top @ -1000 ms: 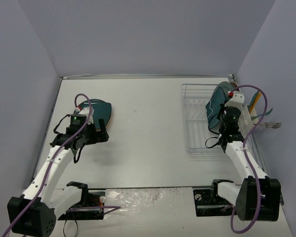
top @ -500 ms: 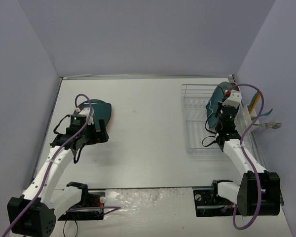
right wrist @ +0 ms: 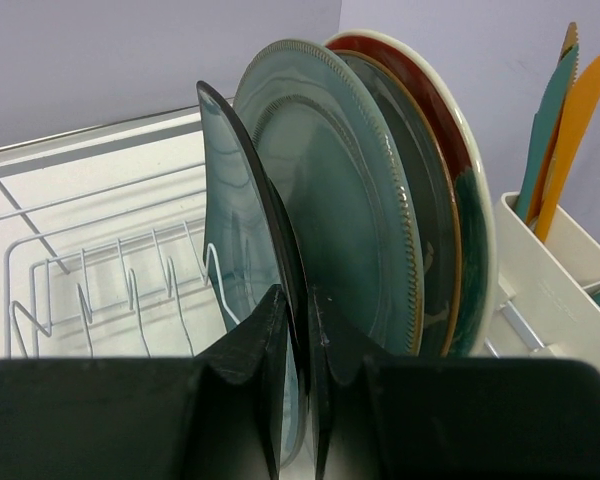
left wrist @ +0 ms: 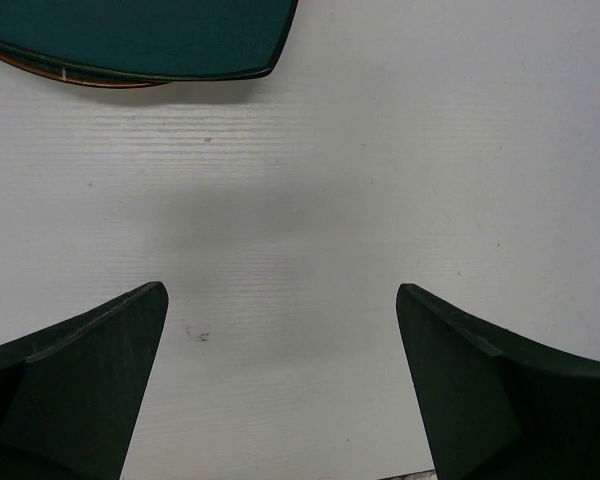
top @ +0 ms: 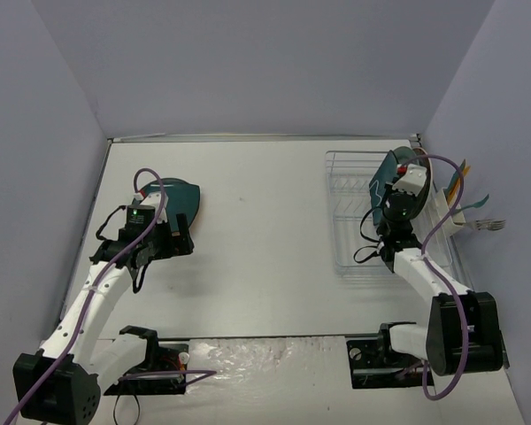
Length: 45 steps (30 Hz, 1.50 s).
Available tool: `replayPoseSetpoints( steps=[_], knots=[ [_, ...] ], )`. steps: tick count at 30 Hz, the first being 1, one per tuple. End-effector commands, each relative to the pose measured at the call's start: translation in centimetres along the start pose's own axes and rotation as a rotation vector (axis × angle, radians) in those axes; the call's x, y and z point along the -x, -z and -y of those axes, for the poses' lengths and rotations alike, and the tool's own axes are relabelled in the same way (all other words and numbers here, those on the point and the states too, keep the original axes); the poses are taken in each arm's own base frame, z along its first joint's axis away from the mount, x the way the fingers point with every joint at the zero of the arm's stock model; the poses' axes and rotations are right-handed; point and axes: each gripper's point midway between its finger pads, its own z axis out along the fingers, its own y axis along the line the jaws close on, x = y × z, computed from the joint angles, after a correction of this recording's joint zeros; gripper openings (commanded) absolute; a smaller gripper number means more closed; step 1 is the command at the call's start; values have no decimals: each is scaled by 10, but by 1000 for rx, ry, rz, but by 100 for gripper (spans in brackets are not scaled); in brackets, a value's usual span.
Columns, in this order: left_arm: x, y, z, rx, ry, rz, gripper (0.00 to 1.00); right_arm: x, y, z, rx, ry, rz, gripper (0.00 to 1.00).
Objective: Load the plates into the dish rack
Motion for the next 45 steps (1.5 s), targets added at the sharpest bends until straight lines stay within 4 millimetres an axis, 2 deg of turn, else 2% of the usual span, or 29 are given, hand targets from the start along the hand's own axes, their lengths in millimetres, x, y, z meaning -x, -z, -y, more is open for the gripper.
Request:
replayPoseSetpoints(
  steps=[1, 6, 10, 11, 14, 23, 27, 30, 32, 37, 41, 45],
  knots=[
    [25, 7, 7, -19, -19, 87, 97, -33, -3, -7, 1, -20, -89, 0],
    [25, 7, 8, -21, -21, 87, 97, -28, -12, -12, 31, -15, -106, 0],
    [25, 8, 7, -21, -19, 86, 97, -23, -10, -12, 30, -29, -114, 0],
    [25, 8, 7, -21, -19, 85, 97, -22, -9, -11, 27, -35, -113, 3],
    [24, 8, 7, -21, -19, 86, 97, -18, -5, -6, 13, -45, -113, 21],
    [25, 9, 9, -29, -12, 87, 97, 2, 4, 1, 6, -40, -115, 50],
    [24, 10, 9, -30, -2, 88, 97, 26, 11, 1, 26, -57, -91, 65],
    [25, 12, 9, -22, 35, 92, 97, 64, 19, -2, 61, -82, -46, 79],
    [28, 14, 8, -9, 68, 101, 97, 79, 26, -7, 101, -87, -45, 86],
    [41, 16, -3, 83, 207, 140, 97, 110, 47, -39, 302, -155, -62, 97],
    [60, 18, -23, 202, 308, 184, 97, 122, 70, -85, 562, -261, -116, 100],
    [81, 8, -45, 237, 398, 224, 97, 122, 102, -135, 855, -366, -207, 100]
  ],
)
